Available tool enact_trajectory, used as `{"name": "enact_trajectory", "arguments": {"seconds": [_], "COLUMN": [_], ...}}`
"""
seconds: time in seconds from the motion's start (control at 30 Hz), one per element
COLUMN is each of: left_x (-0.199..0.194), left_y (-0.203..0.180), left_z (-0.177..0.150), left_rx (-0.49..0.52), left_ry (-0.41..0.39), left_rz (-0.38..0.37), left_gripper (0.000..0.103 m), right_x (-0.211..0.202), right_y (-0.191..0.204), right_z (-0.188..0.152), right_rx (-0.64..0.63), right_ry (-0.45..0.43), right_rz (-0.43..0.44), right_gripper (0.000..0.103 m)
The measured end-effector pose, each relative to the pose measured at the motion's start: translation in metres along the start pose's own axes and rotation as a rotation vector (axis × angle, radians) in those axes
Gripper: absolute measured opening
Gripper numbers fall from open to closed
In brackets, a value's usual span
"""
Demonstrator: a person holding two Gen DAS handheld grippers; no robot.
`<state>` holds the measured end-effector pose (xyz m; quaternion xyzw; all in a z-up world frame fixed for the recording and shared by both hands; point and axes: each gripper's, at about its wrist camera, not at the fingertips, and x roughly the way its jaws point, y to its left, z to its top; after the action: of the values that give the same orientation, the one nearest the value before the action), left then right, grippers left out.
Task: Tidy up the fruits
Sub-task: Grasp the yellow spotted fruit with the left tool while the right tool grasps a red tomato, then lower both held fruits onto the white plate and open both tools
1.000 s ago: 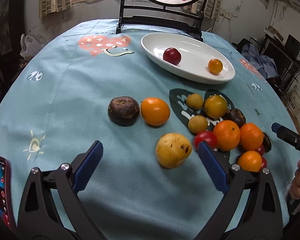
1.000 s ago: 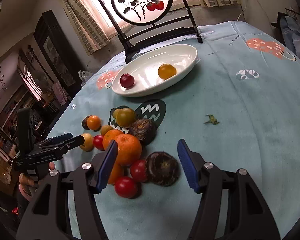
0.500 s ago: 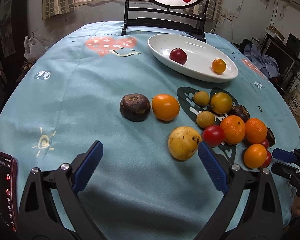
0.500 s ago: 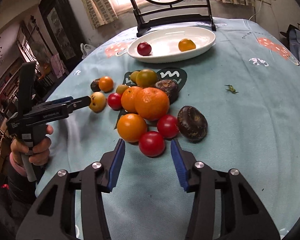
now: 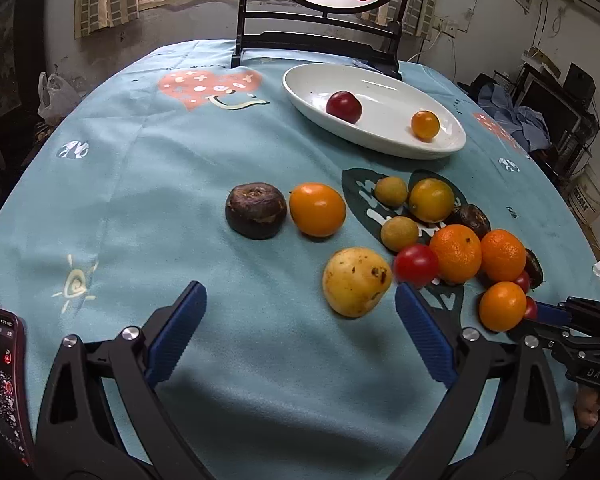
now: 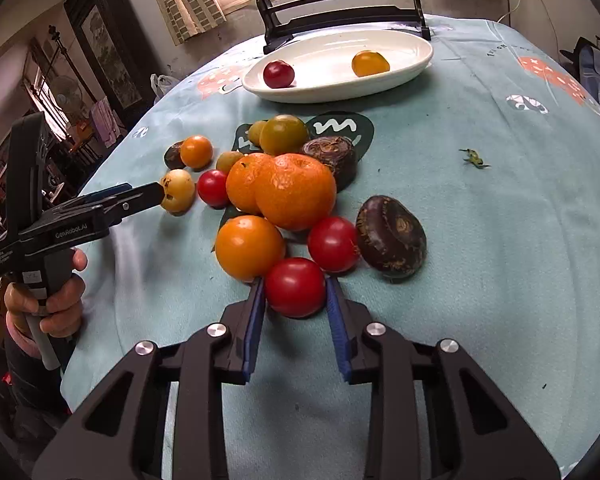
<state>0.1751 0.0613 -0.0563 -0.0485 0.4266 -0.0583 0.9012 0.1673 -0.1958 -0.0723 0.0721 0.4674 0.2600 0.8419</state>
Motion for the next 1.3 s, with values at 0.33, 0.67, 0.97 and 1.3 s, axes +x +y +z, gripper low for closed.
{"name": "enact_trajectory", "arguments": {"seconds": [0.33, 0.67, 0.97, 1.3], "left_x": [0.014, 0.029, 0.022, 0.003], "left_y": [-0.015, -0.029, -0.026, -0.046], "left_z": [0.005, 0.011, 0.011, 0.074], "left_rx": [0.056, 0.102, 0.08, 0.092], "left_ry": [0.041, 0.083, 0.09, -0.002], "left_rz": [-0.078, -0.064, -0.086, -0.156], "left_gripper": [0.059, 0.048, 0.038, 0.038], "right_x": [-0.038, -0.044, -0.044, -0.037], "right_y": [-0.008, -0.016, -0.017, -0.001], "right_z": [-0.007, -0.012, 0.0, 0.087], "right_rx": [0.031, 0.048, 0.042, -0.071], "right_ry": [-0.09, -0.112, -0.125, -0.218], "right_rz": [0.066, 0.098, 0.147, 0.129], "right_gripper": [0.031, 0.031, 0.031, 0.031]}}
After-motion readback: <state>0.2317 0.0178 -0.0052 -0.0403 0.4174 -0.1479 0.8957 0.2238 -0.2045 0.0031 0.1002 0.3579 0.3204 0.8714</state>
